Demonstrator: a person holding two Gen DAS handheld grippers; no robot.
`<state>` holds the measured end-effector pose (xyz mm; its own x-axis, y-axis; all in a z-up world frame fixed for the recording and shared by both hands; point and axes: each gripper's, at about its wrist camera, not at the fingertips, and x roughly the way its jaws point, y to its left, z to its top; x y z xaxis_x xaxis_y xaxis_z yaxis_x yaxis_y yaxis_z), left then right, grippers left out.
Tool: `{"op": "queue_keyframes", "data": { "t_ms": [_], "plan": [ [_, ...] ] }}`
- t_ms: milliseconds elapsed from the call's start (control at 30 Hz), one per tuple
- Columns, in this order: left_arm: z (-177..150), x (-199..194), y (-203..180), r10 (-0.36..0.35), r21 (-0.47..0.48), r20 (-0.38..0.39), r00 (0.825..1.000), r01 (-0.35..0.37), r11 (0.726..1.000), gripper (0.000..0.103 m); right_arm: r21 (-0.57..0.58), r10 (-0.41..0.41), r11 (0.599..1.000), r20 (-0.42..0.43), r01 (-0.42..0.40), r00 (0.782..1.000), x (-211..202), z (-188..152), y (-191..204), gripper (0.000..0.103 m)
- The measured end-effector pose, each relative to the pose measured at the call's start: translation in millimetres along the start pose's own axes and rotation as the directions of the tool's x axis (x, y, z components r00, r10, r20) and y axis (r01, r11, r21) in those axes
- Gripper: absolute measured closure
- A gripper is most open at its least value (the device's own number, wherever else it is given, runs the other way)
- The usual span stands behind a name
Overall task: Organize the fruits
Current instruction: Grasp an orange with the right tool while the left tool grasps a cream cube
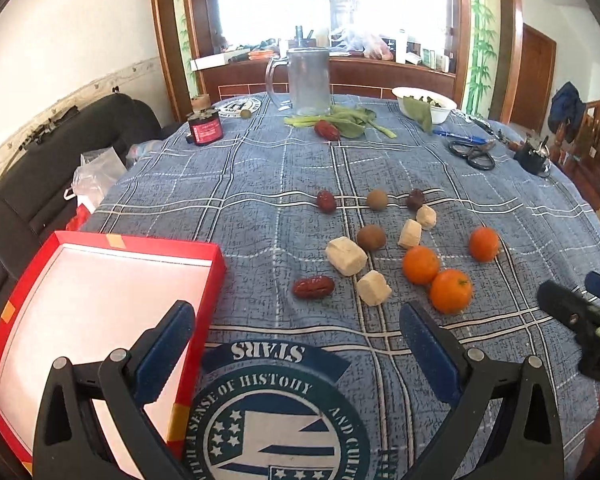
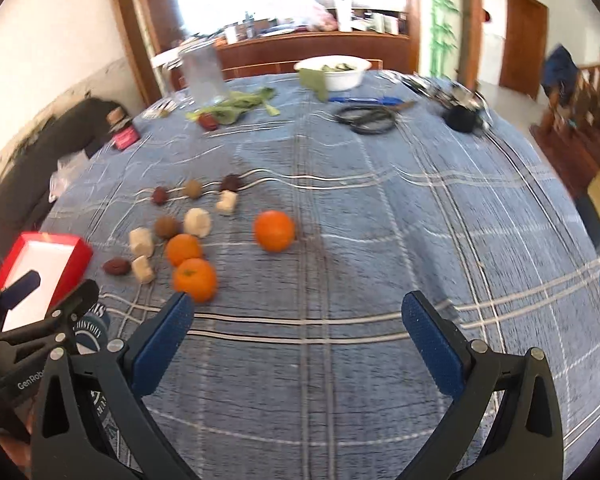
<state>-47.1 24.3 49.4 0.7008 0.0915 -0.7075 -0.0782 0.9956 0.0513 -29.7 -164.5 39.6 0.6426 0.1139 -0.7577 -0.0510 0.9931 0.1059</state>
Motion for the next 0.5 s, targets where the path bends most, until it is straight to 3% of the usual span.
{"op": "queue_keyframes", "data": {
  "t_ms": [500],
  "plan": [
    [-2.7, 5.7, 22.1, 0.029, -0.026, -0.01, 1.0, -0.03, 0.999, 0.001, -0.019, 0.022, 1.0, -0.003, -0.022, 1.0, -0.2, -2.6, 16.1, 0.0]
  ]
}}
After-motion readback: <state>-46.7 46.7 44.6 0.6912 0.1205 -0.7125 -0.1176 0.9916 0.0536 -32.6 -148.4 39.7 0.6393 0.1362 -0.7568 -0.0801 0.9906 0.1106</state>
